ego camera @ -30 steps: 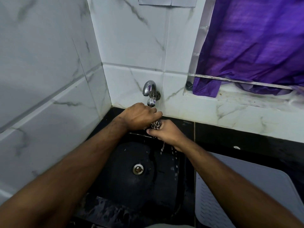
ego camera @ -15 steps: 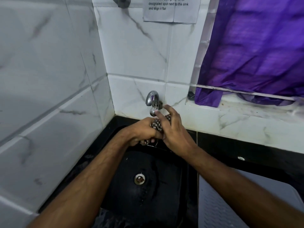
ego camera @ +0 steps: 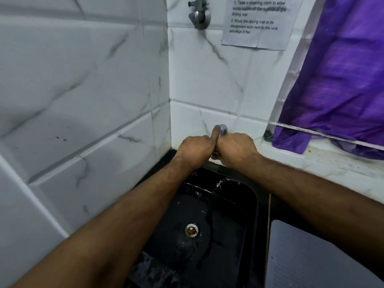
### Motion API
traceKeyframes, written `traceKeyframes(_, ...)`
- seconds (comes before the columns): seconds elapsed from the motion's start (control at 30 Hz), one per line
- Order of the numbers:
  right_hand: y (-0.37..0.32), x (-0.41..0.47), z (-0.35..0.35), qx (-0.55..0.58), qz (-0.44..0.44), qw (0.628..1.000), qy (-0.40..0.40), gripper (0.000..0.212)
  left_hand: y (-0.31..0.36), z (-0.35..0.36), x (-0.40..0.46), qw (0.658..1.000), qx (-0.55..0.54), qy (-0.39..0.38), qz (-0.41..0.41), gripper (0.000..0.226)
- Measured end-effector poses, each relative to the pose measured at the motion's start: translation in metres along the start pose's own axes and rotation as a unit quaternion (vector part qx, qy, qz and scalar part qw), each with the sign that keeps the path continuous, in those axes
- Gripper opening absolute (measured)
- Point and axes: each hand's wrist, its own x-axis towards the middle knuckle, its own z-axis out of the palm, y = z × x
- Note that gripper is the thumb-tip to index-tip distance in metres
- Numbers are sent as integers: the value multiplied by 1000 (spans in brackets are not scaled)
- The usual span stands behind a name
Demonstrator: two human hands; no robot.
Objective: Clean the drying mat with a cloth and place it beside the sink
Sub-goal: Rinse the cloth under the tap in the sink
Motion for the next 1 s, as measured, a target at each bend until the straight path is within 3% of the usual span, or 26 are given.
traceKeyframes(0.1,-9,2,-2,126,-8,992,-25,55,-23,-3,-4,993,68,-6,101,89)
traceKeyframes(0.23,-16,-5,0,351,-11,930,-111,46,-37,-14,-7,970,84,19,228,81)
traceKeyframes(0.3,-23,-16,7,492,45,861,-119,33,-37,-21,-5,955,89,38,281,73)
traceKeyframes(0.37,-35,-32,14,617,119,767,-131,14,-35,-22,-5,940,102,25,325,64)
traceKeyframes(0.47,-49,-51,33,726,191,638,-172,32,-31,-20,-6,923,109,3,370,56)
traceKeyframes(0.57,-64,-65,52,805,197,527,-189,33,-25,-13,-14,914,120,-12,387,46)
traceKeyframes(0.67,-76,-81,69,839,198,466,-198,39,-17,-3,-25,904,123,-11,408,36)
traceKeyframes(0.73,-81,-89,77,817,213,493,-211,41,-11,8,-40,907,113,-16,404,28)
traceKeyframes(0.77,-82,-93,79,784,224,538,-217,38,-9,17,-48,911,96,-33,399,25)
traceKeyframes(0.9,-83,-106,88,507,174,822,-193,31,9,45,-87,950,11,-130,284,33)
traceKeyframes(0.93,-81,-109,88,450,160,857,-193,35,14,47,-93,961,-33,-154,228,36)
traceKeyframes(1.0,-75,-117,89,410,170,877,-182,40,23,47,-102,964,-129,-209,101,37)
